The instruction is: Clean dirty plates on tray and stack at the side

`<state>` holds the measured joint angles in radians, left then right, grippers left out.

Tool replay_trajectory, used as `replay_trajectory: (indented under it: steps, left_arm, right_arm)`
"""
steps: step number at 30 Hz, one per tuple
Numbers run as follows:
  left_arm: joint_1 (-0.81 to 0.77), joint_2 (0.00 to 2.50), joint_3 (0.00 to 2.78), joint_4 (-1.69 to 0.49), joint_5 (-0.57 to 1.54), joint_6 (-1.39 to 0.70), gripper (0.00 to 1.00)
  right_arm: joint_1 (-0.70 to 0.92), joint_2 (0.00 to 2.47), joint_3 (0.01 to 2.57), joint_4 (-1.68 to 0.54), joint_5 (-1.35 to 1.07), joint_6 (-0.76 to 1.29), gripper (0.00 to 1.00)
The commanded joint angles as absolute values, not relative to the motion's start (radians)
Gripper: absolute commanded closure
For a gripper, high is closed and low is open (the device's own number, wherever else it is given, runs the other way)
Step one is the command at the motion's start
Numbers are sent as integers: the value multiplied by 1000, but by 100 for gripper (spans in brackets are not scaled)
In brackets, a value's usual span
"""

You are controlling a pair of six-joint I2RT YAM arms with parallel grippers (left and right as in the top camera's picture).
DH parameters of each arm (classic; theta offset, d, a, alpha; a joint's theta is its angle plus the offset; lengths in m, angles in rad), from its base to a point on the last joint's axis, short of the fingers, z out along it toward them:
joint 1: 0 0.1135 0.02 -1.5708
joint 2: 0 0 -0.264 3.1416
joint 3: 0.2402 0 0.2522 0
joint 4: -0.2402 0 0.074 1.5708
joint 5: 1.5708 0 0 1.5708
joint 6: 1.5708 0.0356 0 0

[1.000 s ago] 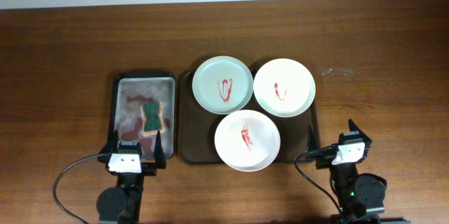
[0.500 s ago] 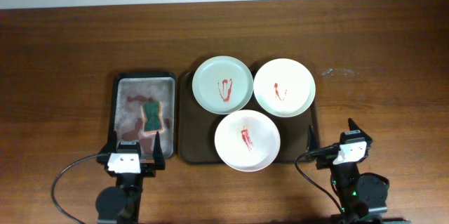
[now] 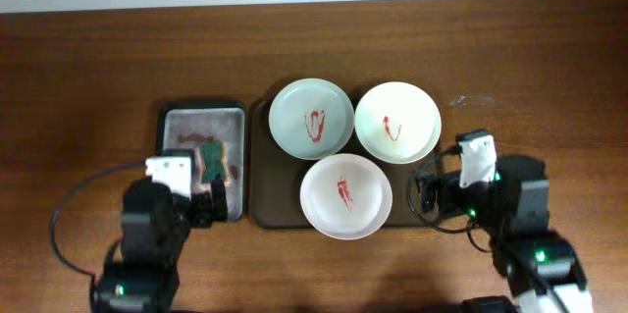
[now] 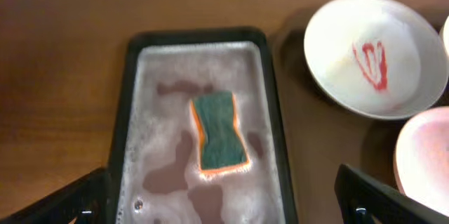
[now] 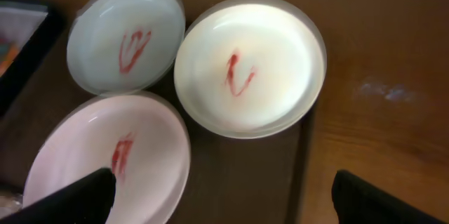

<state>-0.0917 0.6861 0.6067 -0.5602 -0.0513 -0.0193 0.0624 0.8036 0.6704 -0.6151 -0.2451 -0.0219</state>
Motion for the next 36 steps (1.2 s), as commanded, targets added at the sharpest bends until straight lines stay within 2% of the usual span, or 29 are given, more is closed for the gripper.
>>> replay_trajectory:
  steps: [1, 5, 9, 12, 15, 18, 21, 22, 28, 34, 35, 36]
  left_arm:
    - [-86, 877, 748, -664, 15, -30, 1]
    - [-86, 1021, 818, -730, 50, -30, 1]
    - [-86, 1058, 818, -707, 72, -30, 0]
    - [-86, 1063, 818, -591, 70, -30, 1]
    - [-86, 1156, 818, -448, -34, -30, 0]
    - [-86, 1303, 818, -401, -61, -30, 13]
    - [-84, 1431, 818, -362, -80, -82, 44]
    - [-84, 1456, 818, -354, -80, -83, 52]
    - [-84, 1584, 818, -349, -77, -120, 55]
    - [-84, 1603, 818, -348, -125, -120, 61]
    - [-84, 1603, 818, -348, -124, -120, 64]
    - [-84, 1605, 817, -348, -125, -120, 73]
  right_arm:
    - [65, 933, 802, -706, -288, -19, 1]
    - [65, 1068, 913, -826, -340, -18, 1]
    - [65, 1102, 918, -796, -397, -18, 1]
    - [65, 1102, 918, -796, -397, -18, 1]
    - [65, 1102, 918, -797, -396, -18, 1]
    - [65, 1102, 918, -797, -396, -18, 1]
    - [65, 1102, 918, -799, -396, -18, 1]
    - [65, 1102, 918, -800, -396, -18, 1]
    - [65, 1102, 918, -801, -392, -18, 1]
    - [65, 1102, 918, -802, -392, -18, 1]
    - [65, 1102, 918, -801, -392, -18, 1]
    - [65, 1102, 918, -801, -392, -18, 1]
